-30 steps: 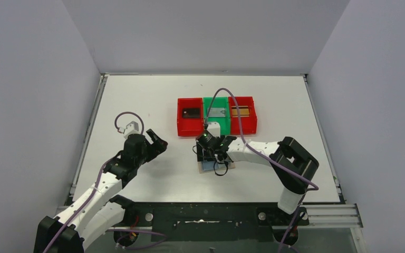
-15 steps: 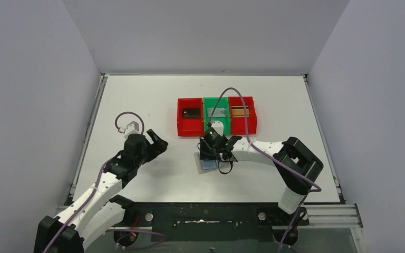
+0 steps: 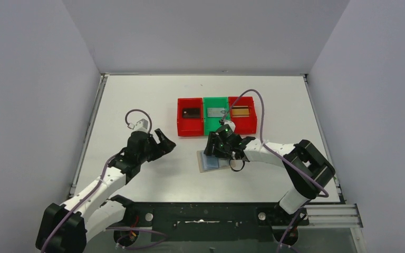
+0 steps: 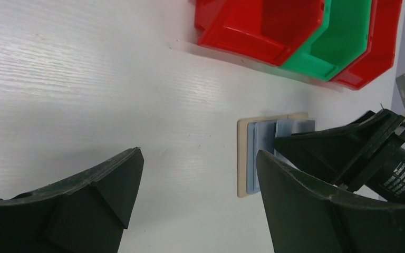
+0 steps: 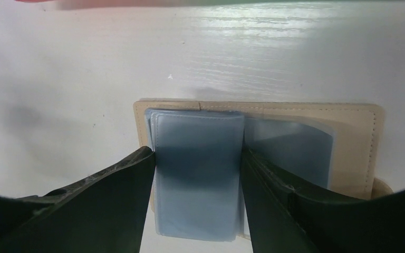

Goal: Take the credit cards out of the card holder

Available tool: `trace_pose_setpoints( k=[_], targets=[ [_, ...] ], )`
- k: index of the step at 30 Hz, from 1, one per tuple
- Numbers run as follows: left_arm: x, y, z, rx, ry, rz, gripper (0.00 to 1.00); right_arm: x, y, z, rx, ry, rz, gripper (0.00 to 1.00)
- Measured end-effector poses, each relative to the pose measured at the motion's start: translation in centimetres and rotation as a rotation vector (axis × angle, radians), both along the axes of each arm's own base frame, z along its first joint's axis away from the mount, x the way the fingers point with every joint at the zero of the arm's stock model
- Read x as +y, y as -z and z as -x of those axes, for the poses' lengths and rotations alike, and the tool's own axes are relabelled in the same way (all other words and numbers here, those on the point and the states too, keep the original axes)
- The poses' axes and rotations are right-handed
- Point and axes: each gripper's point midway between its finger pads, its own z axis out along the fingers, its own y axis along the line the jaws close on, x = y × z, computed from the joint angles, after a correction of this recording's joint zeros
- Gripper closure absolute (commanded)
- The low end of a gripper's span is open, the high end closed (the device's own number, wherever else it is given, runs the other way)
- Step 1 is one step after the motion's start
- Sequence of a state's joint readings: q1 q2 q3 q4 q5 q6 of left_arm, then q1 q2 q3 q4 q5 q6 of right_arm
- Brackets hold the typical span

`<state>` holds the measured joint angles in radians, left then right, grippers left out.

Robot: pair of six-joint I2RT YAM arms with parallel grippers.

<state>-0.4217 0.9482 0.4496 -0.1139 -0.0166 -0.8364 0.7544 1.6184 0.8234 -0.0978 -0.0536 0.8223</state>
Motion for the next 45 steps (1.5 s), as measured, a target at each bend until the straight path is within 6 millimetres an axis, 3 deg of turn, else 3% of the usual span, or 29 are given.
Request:
trace_pose_setpoints(
  k=[7,12,18,28,32,39,45],
  targets=[
    [-1.6,0.3,0.1,0.013,0.078,0.037,0.21,-0.5,-0.2,-0.4,0.019,0.027,-0.046,0.39],
    [-2.0,0.4,0.2,0.019,0.099,0.045,0.21,-0.4,-0.3,-0.4,0.02,0.027,-0.054,0.32],
    [-2.2,0.8,0.3,0.034,0.112,0.047,0.21,-0.2,-0.1,-0.3,0.018,0.013,-0.027,0.31],
    [-2.2,0.8,0.3,0.034,0.114,0.049,0.21,0.8,0.5,-0.1,-0.017,-0.023,0.15,0.48],
    [-2.2,0.8,0.3,0.034,0.114,0.049,0.21,0.3,0.6,0.2,-0.019,-0.021,0.192,0.47],
    [-2.2,0.8,0.3,0.034,0.114,0.049,0.21,0.1,0.6,0.3,-0.03,-0.034,0.235,0.32],
    [-2.2,0.8,0.3,0.034,0.114,0.049,0.21,0.4,0.6,0.4,-0.039,-0.06,0.242,0.31]
  ],
)
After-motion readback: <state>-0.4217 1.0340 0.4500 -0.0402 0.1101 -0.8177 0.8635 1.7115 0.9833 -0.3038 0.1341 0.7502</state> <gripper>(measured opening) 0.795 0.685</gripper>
